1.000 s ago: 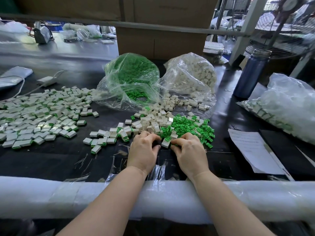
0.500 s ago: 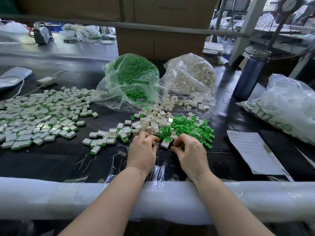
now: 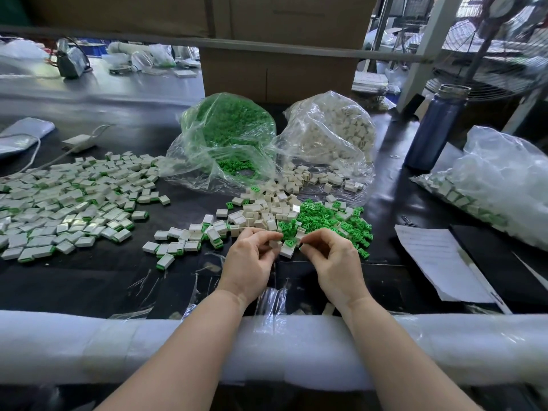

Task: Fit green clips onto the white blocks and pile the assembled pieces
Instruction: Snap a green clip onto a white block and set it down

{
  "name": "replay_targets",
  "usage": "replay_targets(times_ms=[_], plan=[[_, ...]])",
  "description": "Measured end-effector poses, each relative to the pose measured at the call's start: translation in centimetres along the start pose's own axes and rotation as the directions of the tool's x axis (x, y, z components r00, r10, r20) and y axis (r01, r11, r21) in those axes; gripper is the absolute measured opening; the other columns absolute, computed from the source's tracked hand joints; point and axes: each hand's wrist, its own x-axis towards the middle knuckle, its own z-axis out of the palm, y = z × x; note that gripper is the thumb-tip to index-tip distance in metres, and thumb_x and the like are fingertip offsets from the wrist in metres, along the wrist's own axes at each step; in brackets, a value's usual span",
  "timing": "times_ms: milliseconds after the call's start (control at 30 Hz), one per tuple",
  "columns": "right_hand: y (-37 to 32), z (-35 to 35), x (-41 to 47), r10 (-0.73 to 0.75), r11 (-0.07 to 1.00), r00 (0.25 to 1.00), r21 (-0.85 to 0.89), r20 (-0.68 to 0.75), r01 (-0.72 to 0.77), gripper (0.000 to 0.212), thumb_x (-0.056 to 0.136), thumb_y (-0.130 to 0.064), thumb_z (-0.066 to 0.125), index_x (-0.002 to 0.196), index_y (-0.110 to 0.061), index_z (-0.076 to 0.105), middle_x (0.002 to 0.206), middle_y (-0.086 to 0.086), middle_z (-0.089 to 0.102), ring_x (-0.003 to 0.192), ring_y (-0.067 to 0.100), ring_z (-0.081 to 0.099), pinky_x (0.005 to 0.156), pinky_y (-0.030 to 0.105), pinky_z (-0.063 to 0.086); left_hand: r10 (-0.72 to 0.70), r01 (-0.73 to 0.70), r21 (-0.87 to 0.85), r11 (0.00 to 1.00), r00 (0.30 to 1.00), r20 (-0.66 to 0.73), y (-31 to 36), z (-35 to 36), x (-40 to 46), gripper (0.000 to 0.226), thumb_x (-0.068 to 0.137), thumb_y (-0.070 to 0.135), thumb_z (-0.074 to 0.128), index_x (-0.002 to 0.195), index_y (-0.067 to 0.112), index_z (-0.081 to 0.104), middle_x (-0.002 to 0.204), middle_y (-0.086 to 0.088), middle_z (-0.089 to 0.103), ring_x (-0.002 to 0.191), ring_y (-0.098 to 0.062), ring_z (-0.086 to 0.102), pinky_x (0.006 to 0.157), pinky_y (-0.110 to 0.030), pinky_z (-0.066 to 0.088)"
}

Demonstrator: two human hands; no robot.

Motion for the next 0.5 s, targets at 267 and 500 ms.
replay_targets(times_ms=[267,500], plan=[[-0.48,-0.37,0.12,0.026,0.97,0.998,0.241,0.051,-0.038,0.024,0.078,0.003,0.069,0.073,-0.02,0.064,0.07,-0.009,0.064,0.063,-0.003,0.058,0.066,0.013,0.048,-0.072,0.085,-0.137,0.987,0.992,0.099,-0.33,0.21,-0.02,0.023,0.083,0.008,0.066,0.078,0.03,0.061,0.078,0.002,0.066,0.078,-0.019,0.066,0.08,-0.032,0.055],[-0.53,-0.16,0.05,0.009,0.97,0.995,0.239,0.102,-0.034,0.023,0.077,0.005,0.069,0.072,-0.017,0.063,0.07,-0.005,0.064,0.062,-0.004,0.057,0.065,0.011,0.046,-0.053,0.079,-0.186,0.979,0.989,0.141,-0.24,0.16,-0.03,0.016,0.083,0.008,0.067,0.08,0.023,0.063,0.074,0.001,0.063,0.071,-0.013,0.061,0.074,-0.021,0.051]])
